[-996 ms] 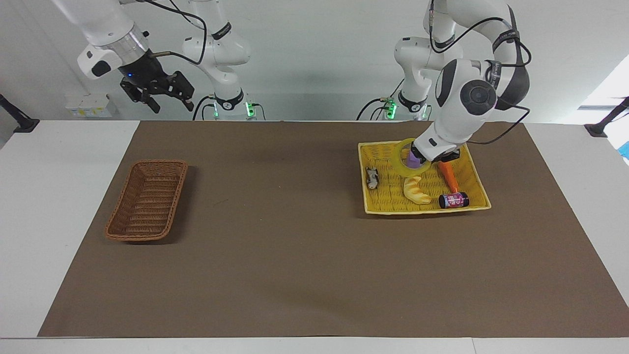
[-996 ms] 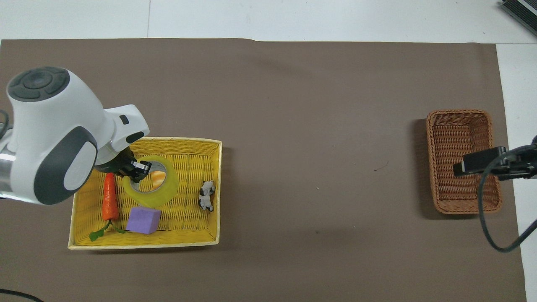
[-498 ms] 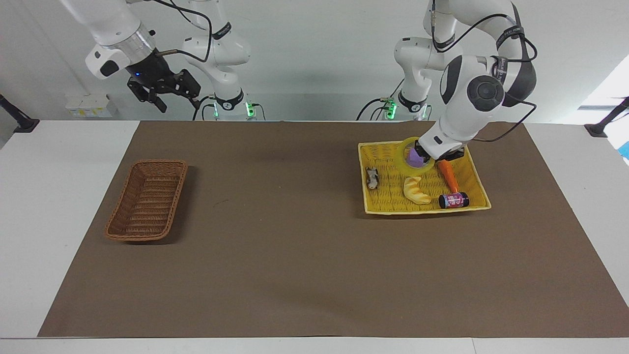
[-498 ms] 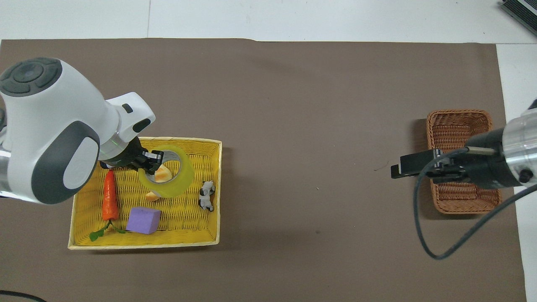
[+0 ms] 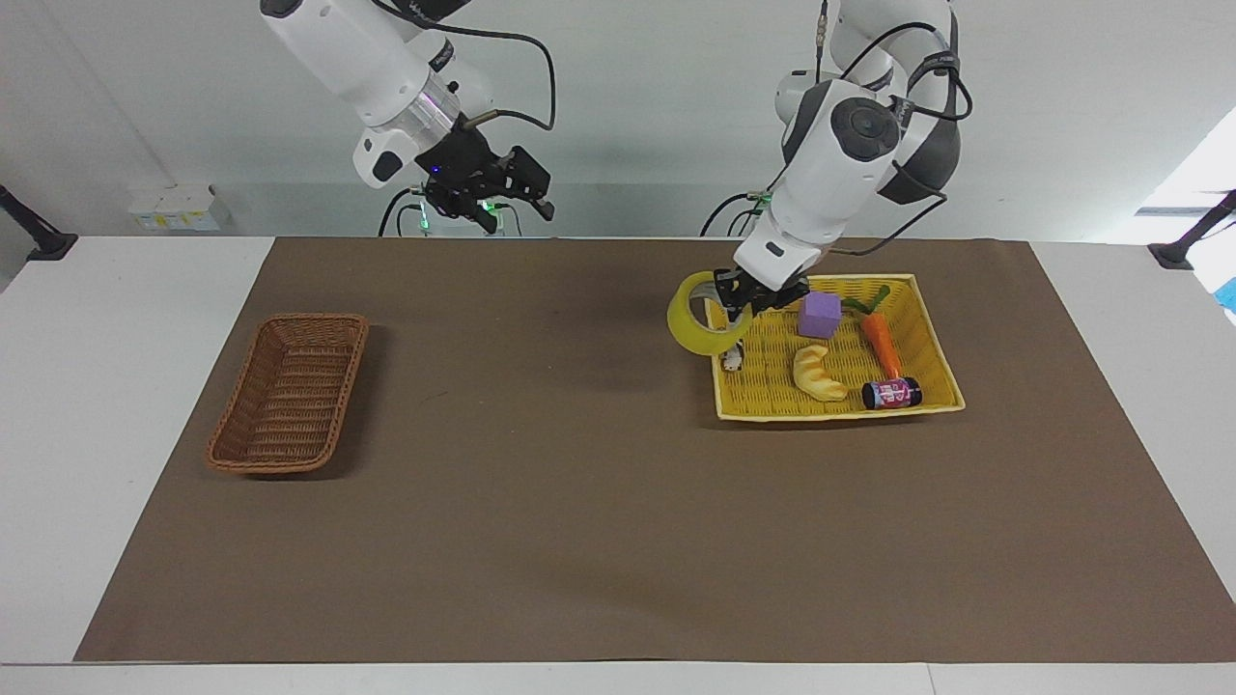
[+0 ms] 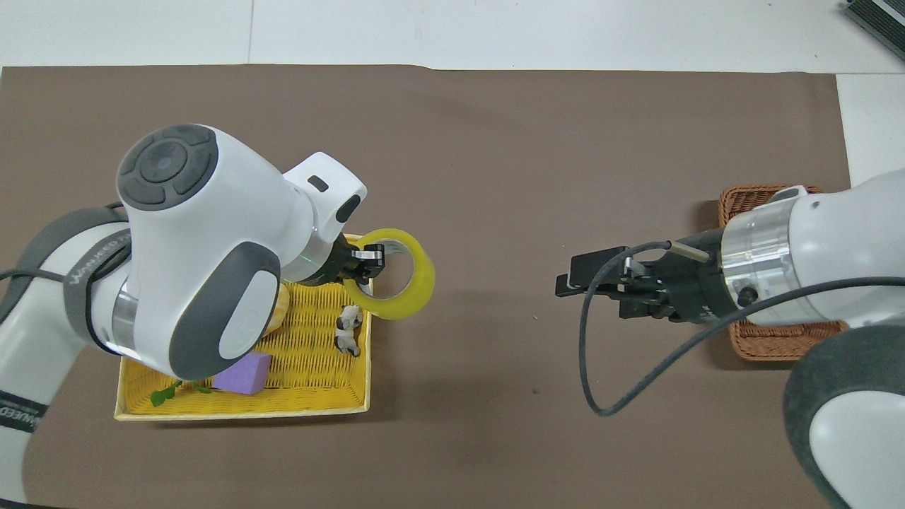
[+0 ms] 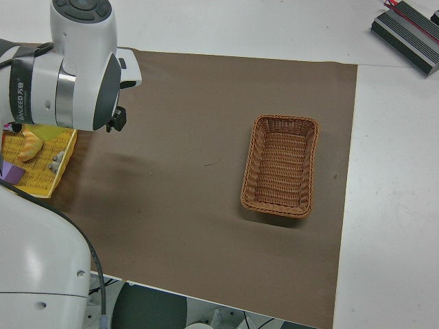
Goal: Move tape to another basket
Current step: 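Carry the tape with the left gripper while the right gripper reaches toward it, then grasp the tape with the right gripper and open the left gripper, then carry the tape to the wicker basket while the left gripper withdraws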
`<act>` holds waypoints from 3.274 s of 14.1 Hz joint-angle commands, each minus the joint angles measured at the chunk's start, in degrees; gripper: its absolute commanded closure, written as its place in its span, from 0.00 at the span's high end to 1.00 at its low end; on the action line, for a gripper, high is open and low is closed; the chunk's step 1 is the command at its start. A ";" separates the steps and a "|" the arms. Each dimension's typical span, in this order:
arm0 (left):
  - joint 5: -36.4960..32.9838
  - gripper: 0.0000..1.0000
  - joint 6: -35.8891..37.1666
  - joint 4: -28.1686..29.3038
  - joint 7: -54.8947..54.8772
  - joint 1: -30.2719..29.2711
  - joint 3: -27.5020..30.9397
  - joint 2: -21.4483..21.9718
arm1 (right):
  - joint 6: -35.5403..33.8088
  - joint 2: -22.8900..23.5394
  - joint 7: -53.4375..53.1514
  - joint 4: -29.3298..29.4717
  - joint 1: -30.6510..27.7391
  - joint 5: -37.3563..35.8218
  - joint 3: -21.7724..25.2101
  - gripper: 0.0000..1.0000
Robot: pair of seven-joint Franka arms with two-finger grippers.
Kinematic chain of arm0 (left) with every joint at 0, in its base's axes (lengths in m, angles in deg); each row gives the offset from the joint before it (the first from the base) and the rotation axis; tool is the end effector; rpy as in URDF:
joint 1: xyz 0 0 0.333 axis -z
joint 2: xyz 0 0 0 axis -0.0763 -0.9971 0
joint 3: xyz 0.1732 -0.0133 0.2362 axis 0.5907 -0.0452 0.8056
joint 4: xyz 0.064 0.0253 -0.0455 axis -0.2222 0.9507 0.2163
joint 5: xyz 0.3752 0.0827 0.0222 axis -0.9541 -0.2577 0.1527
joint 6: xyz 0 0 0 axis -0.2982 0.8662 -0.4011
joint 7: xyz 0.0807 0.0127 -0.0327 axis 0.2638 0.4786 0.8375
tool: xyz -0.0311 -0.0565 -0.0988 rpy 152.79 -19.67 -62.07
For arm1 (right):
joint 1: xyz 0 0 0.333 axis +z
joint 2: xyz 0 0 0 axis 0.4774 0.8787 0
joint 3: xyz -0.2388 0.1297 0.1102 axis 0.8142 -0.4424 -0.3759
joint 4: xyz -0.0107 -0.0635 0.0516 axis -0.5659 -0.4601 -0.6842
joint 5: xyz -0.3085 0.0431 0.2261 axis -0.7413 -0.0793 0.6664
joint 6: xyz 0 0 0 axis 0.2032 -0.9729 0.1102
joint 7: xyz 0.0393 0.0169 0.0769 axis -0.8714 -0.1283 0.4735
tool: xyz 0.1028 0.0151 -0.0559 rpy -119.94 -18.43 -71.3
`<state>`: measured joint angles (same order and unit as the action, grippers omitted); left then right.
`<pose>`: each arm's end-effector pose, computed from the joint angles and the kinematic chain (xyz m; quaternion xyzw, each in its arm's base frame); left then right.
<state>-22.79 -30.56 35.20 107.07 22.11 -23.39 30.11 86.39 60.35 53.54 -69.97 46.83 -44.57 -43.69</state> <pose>0.5064 -0.2977 0.4760 0.9930 0.0145 -0.0521 0.1050 0.4931 0.1776 0.5681 -0.9580 0.1086 0.0633 0.2577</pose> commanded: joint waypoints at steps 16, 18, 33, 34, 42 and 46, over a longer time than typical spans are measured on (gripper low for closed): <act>15.02 0.00 -2.30 -12.43 21.53 3.04 -6.10 -3.80 | 10.88 -0.60 11.45 -7.87 -0.03 12.98 0.23 1.00; 18.97 0.00 -2.30 -12.43 22.42 2.78 -6.02 -3.71 | 10.79 -0.60 12.51 -7.87 -0.65 13.07 0.23 1.00; 22.33 1.00 -2.83 -11.55 22.68 1.73 -5.41 -0.91 | 8.24 -0.87 9.17 -7.52 -1.71 12.98 0.31 0.00; 22.33 1.00 -1.87 -11.55 21.90 0.94 -5.32 -0.90 | 8.15 -0.95 9.17 -7.52 -1.71 12.98 0.31 0.00; 10.21 1.00 3.50 -10.76 4.25 -7.84 -5.32 -0.99 | 5.10 -1.04 11.01 -5.60 -4.76 12.10 0.84 0.00; 5.54 1.00 7.18 -11.11 -1.75 -12.76 -5.32 -1.16 | -2.82 -0.69 21.27 -3.22 -14.33 11.05 0.93 0.00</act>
<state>-15.42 -25.61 23.68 107.25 11.84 -28.22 28.46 87.15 60.20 69.82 -74.39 37.04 -32.95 -42.76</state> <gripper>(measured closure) 0.000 1.000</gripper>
